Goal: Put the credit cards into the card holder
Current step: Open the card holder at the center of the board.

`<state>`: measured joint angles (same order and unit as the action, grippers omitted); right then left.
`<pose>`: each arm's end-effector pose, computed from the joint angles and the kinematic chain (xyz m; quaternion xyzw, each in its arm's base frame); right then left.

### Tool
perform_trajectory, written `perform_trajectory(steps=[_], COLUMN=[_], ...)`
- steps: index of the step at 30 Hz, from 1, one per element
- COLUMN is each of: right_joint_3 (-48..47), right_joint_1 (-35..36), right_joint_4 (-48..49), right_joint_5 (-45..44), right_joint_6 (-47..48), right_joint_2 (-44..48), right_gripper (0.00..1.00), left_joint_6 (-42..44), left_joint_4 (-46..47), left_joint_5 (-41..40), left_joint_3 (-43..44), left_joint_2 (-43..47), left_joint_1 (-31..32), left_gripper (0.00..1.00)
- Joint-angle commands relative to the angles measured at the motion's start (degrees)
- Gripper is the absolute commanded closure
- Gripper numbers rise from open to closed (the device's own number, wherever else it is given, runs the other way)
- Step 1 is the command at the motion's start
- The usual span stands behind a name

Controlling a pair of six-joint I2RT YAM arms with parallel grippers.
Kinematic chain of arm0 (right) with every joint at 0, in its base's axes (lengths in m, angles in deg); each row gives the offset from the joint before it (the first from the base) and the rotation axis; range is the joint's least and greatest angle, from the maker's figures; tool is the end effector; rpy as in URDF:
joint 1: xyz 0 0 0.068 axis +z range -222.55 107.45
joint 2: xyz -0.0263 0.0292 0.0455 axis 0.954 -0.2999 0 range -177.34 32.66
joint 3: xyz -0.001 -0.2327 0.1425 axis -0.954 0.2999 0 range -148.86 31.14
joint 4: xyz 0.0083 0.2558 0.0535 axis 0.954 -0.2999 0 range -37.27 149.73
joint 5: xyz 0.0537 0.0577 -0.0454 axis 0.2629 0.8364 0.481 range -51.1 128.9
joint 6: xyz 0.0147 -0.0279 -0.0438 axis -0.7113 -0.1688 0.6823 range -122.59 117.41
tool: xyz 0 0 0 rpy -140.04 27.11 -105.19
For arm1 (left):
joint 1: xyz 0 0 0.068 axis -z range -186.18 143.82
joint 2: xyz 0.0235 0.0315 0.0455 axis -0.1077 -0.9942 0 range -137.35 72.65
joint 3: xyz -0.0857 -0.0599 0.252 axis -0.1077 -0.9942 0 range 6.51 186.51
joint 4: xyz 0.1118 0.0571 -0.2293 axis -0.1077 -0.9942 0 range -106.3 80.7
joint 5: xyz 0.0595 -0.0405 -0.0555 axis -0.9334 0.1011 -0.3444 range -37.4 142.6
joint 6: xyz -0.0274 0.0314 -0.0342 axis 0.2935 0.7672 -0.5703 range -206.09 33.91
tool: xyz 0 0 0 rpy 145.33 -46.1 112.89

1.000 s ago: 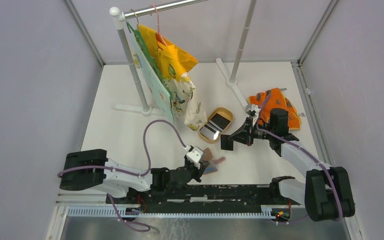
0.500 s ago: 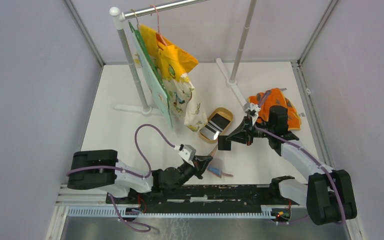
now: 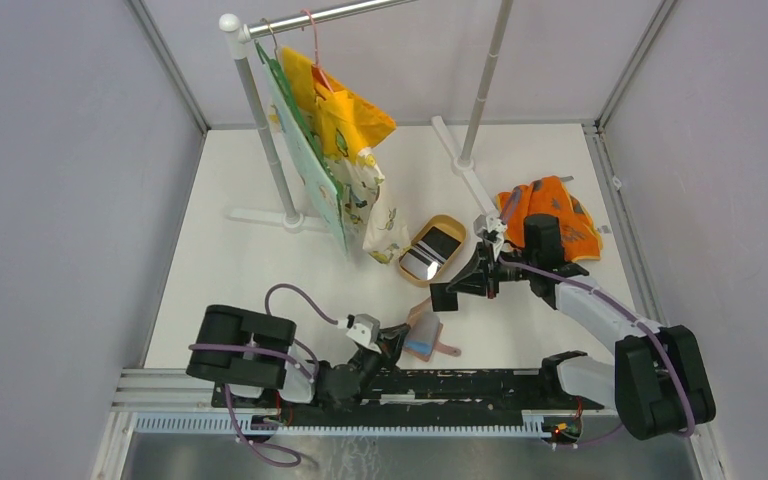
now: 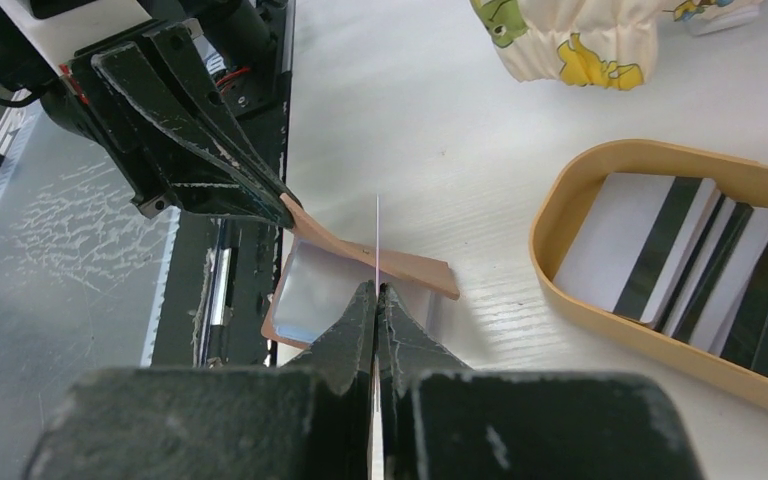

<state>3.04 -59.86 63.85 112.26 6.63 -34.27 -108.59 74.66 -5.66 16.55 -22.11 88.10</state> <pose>0.2016 0.0803 0.2016 -0.4071 0.6448 0.5402 0.3559 0.0140 -0.2184 0.1370 0.0875 0.7042 -0.3410 0.6166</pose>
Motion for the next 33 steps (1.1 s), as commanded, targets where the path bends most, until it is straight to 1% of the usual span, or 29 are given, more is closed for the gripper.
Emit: perform_trajectory(steps=[1,3,5,6,10,14,19,22,28,33], right_joint_3=[-0.7,-0.4,-0.2,-0.1,0.8,0.9,1.9,3.0,3.1,3.0], right_joint_1=[2.2,3.0,3.7,4.0,5.6,6.9,8.6,9.6,10.7,11.2], right_joint_4=[-0.2,-0.2,-0.2,-0.2,-0.5,-3.4,-3.7,-1.6,-2.7,-2.9], right_joint_5=[0.4,0.6,0.6,1.0,1.9,2.0,-1.7,-3.0,-2.9,-2.7], right_joint_6=[3.7,4.7,6.0,6.8,11.0,18.3,23.8,24.5,27.6,27.8], right_joint_2=[-0.7,-0.7,-0.8,-0.7,-0.6,0.0,2.2,3.7,4.7,4.7], right_gripper=[1.0,1.0,1.0,1.0,1.0,1.0,1.0,1.0,1.0,1.0], left_joint_6=[0.6,-0.4,-2.1,-4.0,-10.1,-15.9,-23.6,-28.0,-37.4,-39.8], left_joint_4=[7.0,9.9,15.1,15.4,15.4,15.5,15.4,15.4,15.3,15.3], left_joint_5=[-16.9,-18.5,-20.1,-21.7,-23.2,-23.1,-22.1,-21.9,-22.8,-22.8], left_joint_3=[2.8,2.6,1.7,1.3,0.1,-1.4,-3.5,-4.2,-6.5,-6.5], left_joint_2=[-4.7,-6.9,-9.1,-9.7,-10.5,-10.1,-9.5,-10.1,-11.7,-13.0], left_joint_1=[5.2,6.0,6.3,6.4,6.6,6.7,6.8,7.0,7.1,7.1], left_gripper=[0.98,0.98,0.98,0.98,0.98,0.98,0.98,0.98,0.98,0.98])
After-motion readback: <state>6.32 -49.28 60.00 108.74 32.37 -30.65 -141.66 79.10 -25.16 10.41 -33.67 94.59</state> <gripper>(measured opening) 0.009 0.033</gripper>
